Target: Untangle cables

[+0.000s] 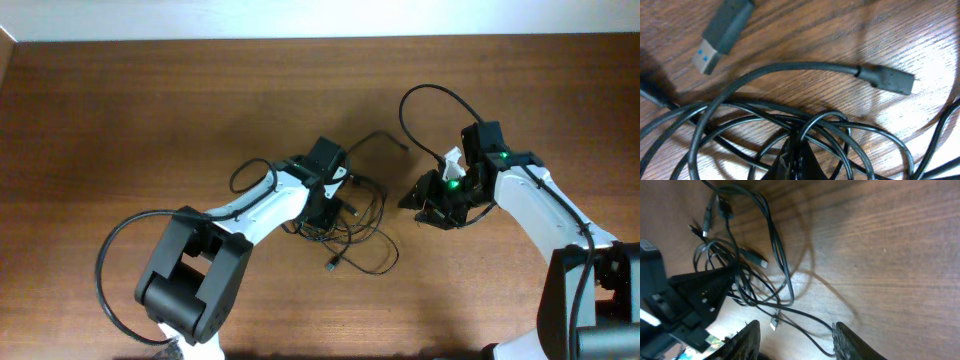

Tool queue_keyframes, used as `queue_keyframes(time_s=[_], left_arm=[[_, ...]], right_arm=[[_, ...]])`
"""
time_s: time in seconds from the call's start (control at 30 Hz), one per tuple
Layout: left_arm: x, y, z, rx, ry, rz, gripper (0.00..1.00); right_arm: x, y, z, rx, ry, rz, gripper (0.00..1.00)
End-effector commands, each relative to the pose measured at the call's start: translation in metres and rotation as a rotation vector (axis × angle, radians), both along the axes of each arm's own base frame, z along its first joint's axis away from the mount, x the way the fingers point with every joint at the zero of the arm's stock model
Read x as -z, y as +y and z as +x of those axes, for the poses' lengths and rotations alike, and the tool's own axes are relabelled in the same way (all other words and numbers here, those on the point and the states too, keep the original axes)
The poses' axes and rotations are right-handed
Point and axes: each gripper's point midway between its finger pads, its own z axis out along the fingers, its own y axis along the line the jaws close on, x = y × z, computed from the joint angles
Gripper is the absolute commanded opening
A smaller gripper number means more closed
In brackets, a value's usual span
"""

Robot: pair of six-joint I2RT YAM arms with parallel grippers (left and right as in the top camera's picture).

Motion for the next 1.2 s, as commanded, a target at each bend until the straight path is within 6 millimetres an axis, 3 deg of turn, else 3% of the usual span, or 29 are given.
queue_keyframes(time_s=[0.0, 0.1, 0.27, 0.4, 0.57, 0.67, 0.77, 0.83, 0.9, 1.0, 1.07, 1.17], left_arm=[[-0.058, -0.012, 0.027, -0.016, -0.123, -0.061, 0.0], [-0.109, -0.013, 0.041, -0.114, -0.22, -0.151, 0.0], [-0.169, 0.008, 0.045, -0.22, -0.294, -0.299, 0.0], [-0.182, 0.023, 0.047, -0.254, -0.309, -0.323, 0.0], [-0.185, 0.011, 0.042, -0.222, -0.28, -0.387, 0.0], [-0.19, 0.001, 0.041, -0.195, -0.269, -0.442, 0.0], [-0.205, -0.005, 0.039, -0.173, -0.294, -0.492, 0.0], [-0.229, -0.012, 0.037, -0.136, -0.331, -0.578, 0.0], [-0.255, -0.001, 0.036, -0.143, -0.398, -0.609, 0.0], [-0.302, 0.049, 0.035, -0.231, -0.549, -0.632, 0.0], [-0.33, 0.094, 0.035, -0.325, -0.661, -0.625, 0.0], [-0.35, 0.145, 0.033, -0.442, -0.766, -0.594, 0.0]], right_arm=[[-0.002, 0.007, -0.01, -0.068, -0.001, 0.034, 0.47], [-0.022, 0.033, -0.015, -0.217, -0.101, 0.202, 0.47], [-0.049, 0.069, -0.014, -0.243, -0.132, 0.389, 0.47], [-0.068, 0.097, 0.0, -0.207, -0.133, 0.492, 0.47], [-0.086, 0.136, 0.027, -0.15, -0.207, 0.513, 0.48], [-0.065, 0.144, 0.046, 0.048, -0.179, 0.351, 0.54], [-0.044, 0.149, 0.045, 0.174, -0.13, 0.23, 0.54], [-0.022, 0.139, 0.043, 0.268, -0.111, 0.091, 0.5], [-0.003, 0.115, 0.04, 0.332, -0.098, -0.053, 0.5], [0.014, 0.077, 0.029, 0.396, -0.008, -0.175, 0.49], [0.02, 0.052, 0.028, 0.426, 0.031, -0.221, 0.46], [0.022, 0.03, 0.031, 0.408, 0.021, -0.25, 0.45]])
